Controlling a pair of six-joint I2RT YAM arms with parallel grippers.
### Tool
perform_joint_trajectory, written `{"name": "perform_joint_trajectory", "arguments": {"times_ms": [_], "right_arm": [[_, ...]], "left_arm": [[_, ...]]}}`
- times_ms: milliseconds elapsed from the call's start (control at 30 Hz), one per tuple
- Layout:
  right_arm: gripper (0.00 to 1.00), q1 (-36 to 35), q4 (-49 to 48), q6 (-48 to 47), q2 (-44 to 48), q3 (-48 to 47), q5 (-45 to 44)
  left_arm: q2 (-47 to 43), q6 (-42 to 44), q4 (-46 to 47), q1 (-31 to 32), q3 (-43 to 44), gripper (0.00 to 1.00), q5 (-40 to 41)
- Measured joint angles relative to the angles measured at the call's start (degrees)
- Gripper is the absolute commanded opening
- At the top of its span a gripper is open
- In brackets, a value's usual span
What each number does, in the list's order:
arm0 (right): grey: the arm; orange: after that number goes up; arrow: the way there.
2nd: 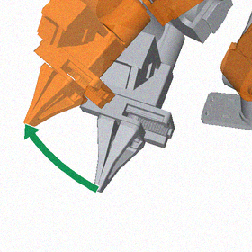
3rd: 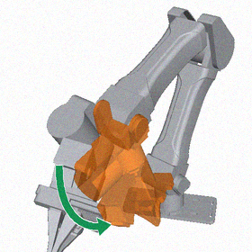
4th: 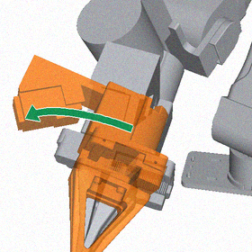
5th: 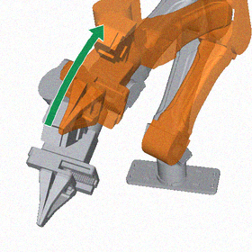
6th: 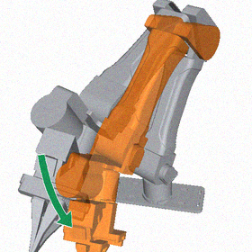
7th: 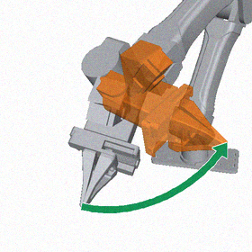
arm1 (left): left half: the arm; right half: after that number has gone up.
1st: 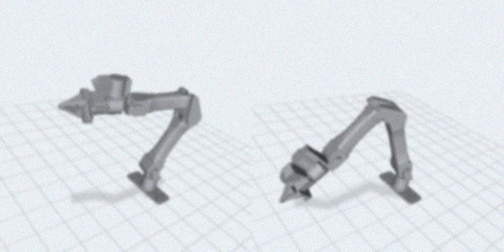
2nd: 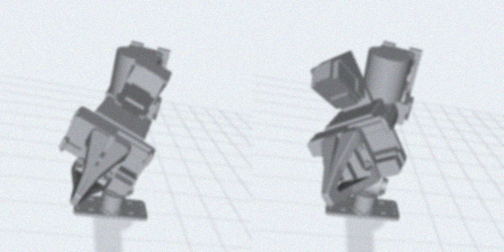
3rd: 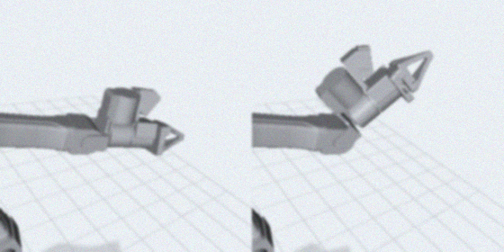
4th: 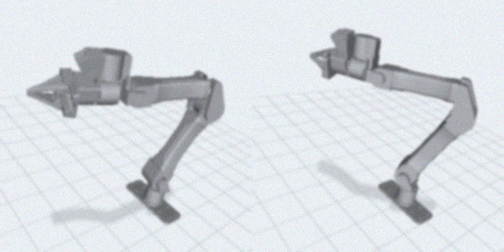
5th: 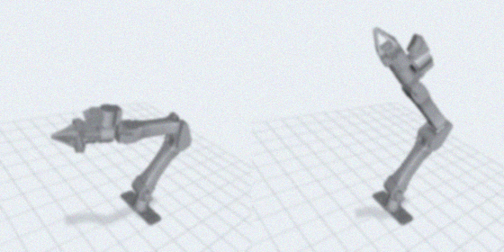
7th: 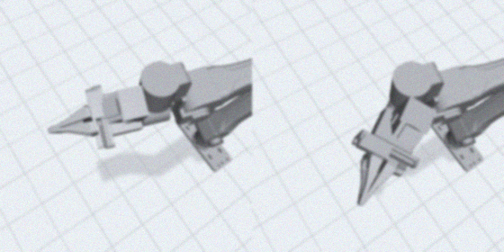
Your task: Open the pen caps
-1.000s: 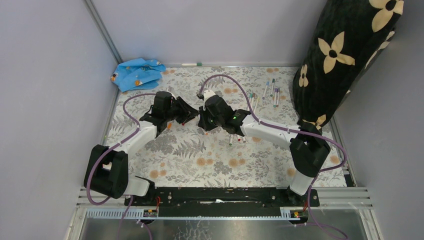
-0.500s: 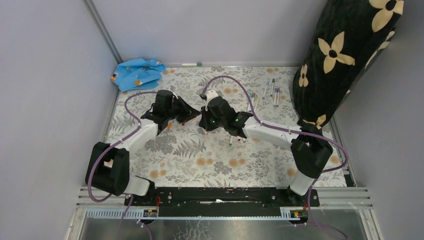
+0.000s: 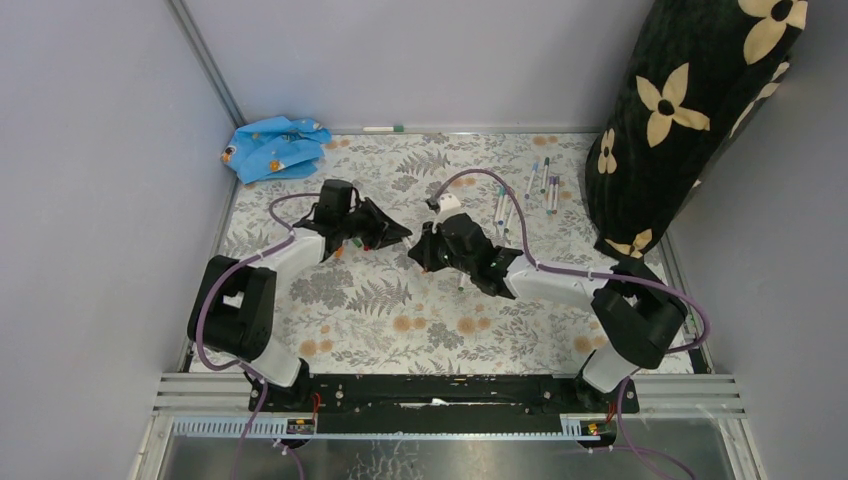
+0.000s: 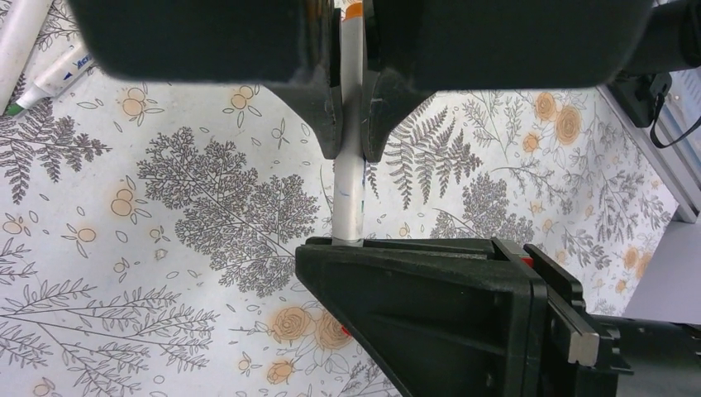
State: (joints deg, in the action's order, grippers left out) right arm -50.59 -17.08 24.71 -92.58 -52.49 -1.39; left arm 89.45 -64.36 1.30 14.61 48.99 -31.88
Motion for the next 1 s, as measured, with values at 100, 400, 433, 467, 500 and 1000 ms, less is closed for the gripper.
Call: {"name": "perform_joint_trajectory", "arguments": {"times_ms": [100, 400, 433, 467, 500, 1000], "right_arm": [[0.00, 0.0, -2.2, 0.6, 1.0, 1.8, -0.7], [0.00, -3.6, 9.2, 1.6, 2.3, 9.2, 2.8], [0.00, -3.6, 9.4, 1.6, 2.3, 9.2, 2.6], [0.00, -3.6, 9.7, 1.5, 2.4, 9.2, 2.3], [0.00, -3.6, 10.6, 1.5, 2.5, 8.9, 1.7], [0.00, 2.6, 20.0, 1.5, 8.2, 2.9, -11.5]], "left_arm": [[0.6, -0.2, -0.4, 0.0, 1.1, 0.00, -0.3], [1.3, -1.0, 6.8, -4.6, 7.3, 0.00, 8.5], [1.3, -0.4, 6.5, -4.5, 7.4, 0.00, 9.2], [1.2, 0.3, 5.8, -4.3, 7.5, 0.00, 10.0], [1.1, 1.4, 4.5, -4.1, 7.9, 0.00, 10.6], [1.8, 16.5, -14.3, 0.4, 9.9, 0.15, 24.2]]}}
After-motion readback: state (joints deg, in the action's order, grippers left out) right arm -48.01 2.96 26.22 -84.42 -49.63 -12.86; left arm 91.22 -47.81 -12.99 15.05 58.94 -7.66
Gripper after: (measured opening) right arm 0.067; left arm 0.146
